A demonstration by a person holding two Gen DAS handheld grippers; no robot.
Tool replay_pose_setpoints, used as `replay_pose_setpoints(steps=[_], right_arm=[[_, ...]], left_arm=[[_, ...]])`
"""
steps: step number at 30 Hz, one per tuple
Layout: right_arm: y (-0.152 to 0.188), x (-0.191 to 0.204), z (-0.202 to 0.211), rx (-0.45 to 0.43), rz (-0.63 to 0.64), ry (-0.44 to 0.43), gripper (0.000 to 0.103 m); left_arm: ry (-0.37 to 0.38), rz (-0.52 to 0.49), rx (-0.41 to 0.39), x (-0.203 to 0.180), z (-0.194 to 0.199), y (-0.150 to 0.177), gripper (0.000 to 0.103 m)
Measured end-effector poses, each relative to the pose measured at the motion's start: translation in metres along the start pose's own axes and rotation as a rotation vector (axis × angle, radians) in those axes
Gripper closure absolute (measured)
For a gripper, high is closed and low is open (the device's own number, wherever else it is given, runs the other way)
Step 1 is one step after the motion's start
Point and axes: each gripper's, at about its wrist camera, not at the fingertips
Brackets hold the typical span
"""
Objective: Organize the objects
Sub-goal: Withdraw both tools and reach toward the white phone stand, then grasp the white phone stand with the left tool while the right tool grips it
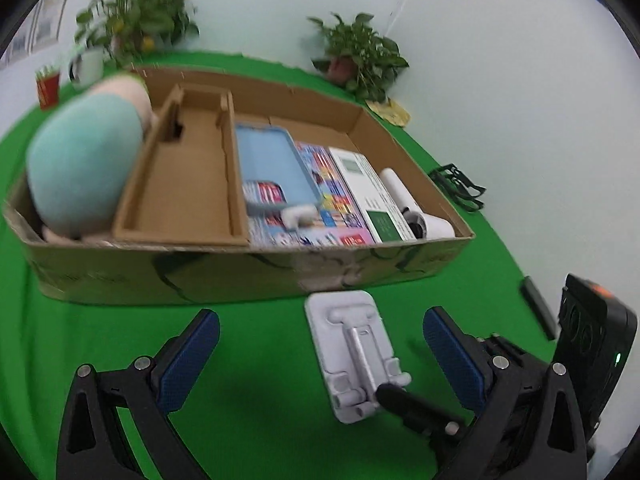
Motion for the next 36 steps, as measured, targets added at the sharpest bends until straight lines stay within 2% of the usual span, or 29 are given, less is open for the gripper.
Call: replay_pose_setpoints(steps=[2,7,11,18,19,21,24,27,31,33,36], right_arm=[[0.004,0.007,-0.004,0.015,0.017,-0.02,0.015],[0.014,0.018,-0.018,0.063,0.031,-0.026,0.015],[0.019,0.025,-0.024,0.09,0.053,0.0,0.015],[0.019,0.028,-0.026,0.103,0.075,0.027,0.017],[0.019,0.029,-0.026,0.104,0.077,0.031,0.019],[0.019,0.029,-0.026,0.103,0.1,0.058,0.029],[0.018,0.027,-0.025,0.107,0.105,0.055,0.03],[0.019,0.029,-0.024,0.108,0.116,0.06,0.031],[0.02,0.026,-0.019,0.117,0.11,0.035,0.033],[0.022,0.024,-0.013,0.124,0.096,0.001,0.033],[0.026,0.016,-0.002,0.132,0.031,-0.057,0.033]], left_arm=[[0.051,0.051,0.066,0.007,-0.015,0.002,0.001],[0.169,0.103,0.189,0.01,-0.039,0.005,0.002],[0.219,0.163,0.258,0.015,-0.053,0.011,0.004],[0.227,0.177,0.261,0.02,-0.053,0.011,0.009],[0.228,0.179,0.263,0.021,-0.052,0.011,0.01],[0.246,0.203,0.274,0.023,-0.051,0.012,0.011],[0.255,0.203,0.282,0.023,-0.048,0.013,0.014],[0.267,0.199,0.302,0.019,-0.048,0.016,0.024],[0.269,0.188,0.302,0.012,-0.044,0.023,0.03],[0.269,0.189,0.299,0.01,-0.041,0.026,0.031],[0.262,0.197,0.294,0.008,-0.037,0.032,0.039]])
Point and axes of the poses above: each gripper's, at about its wrist camera, not at the fingertips, and z roughly against the way its jaws point, x to its left, y to its underside, and after that the axes turned 11 degrees about -x, right-handed
